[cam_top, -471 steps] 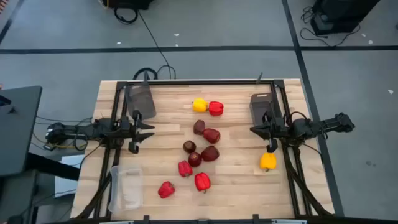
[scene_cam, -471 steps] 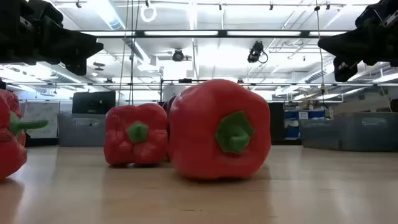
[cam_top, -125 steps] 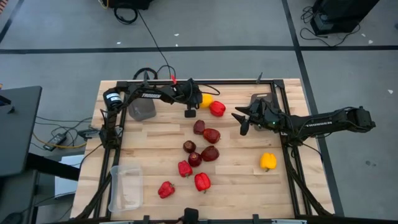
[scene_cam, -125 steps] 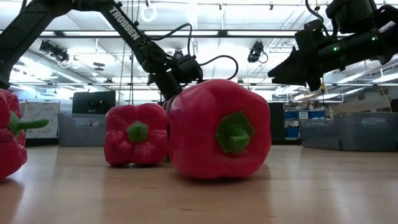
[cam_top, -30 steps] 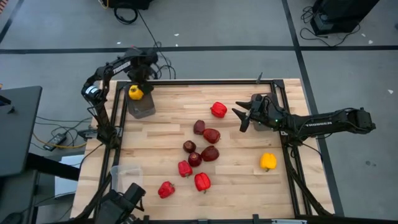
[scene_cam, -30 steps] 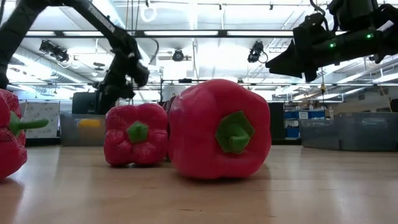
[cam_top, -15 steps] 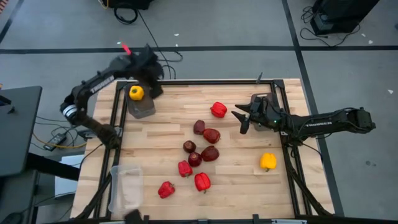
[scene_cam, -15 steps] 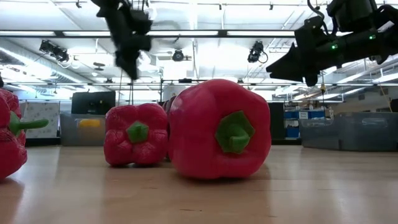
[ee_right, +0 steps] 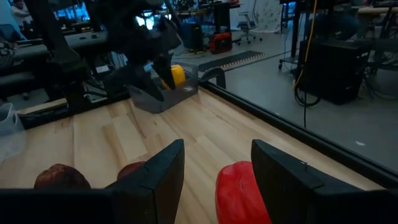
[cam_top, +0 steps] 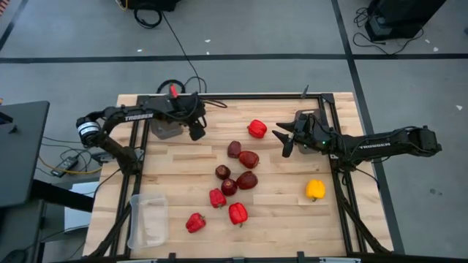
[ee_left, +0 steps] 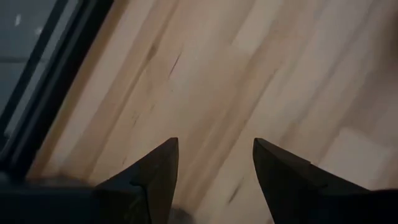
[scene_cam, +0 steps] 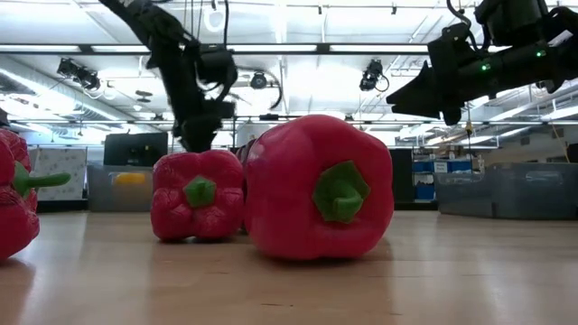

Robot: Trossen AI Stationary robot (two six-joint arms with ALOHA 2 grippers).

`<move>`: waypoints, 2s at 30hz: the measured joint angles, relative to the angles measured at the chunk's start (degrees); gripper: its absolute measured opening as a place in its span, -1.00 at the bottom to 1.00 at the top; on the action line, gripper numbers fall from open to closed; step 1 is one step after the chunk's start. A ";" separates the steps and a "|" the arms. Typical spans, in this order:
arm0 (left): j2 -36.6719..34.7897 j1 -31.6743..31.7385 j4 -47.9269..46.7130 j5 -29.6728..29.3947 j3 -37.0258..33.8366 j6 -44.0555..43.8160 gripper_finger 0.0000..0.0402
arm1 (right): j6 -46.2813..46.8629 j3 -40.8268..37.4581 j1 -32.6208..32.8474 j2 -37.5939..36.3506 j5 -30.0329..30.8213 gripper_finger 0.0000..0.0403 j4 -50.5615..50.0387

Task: Sort produce into baskets
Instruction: Adjust the left black transparent bin, then put the yellow bell pepper into the left black transparent bin

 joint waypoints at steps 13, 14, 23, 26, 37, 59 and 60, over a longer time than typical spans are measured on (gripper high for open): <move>0.11 2.10 -5.64 -5.73 -1.87 -2.80 0.06 | 0.22 0.00 0.04 0.00 -0.46 -0.02 -0.09; 0.13 2.10 -5.47 -5.73 -1.87 -3.20 0.06 | 0.22 0.00 0.04 0.00 -0.46 -0.02 -0.09; 0.15 2.35 -11.14 -11.10 -1.87 -5.27 0.06 | 0.26 0.00 0.04 0.00 -0.52 -0.02 -0.81; 0.15 2.79 -14.23 -12.79 -1.87 -6.38 0.06 | 0.26 0.00 0.04 0.00 -0.51 -0.02 -1.19; -0.77 2.77 -20.94 -13.49 -1.82 -8.62 0.06 | 1.59 0.00 0.15 0.00 -3.42 -0.02 -1.07; -5.13 -11.72 15.44 14.67 1.08 3.78 0.06 | 1.14 17.63 9.20 3.44 -8.08 -0.02 -34.27; -4.80 -13.75 18.00 15.14 1.08 4.13 0.06 | 2.24 20.10 10.02 3.50 -7.83 -0.02 -39.77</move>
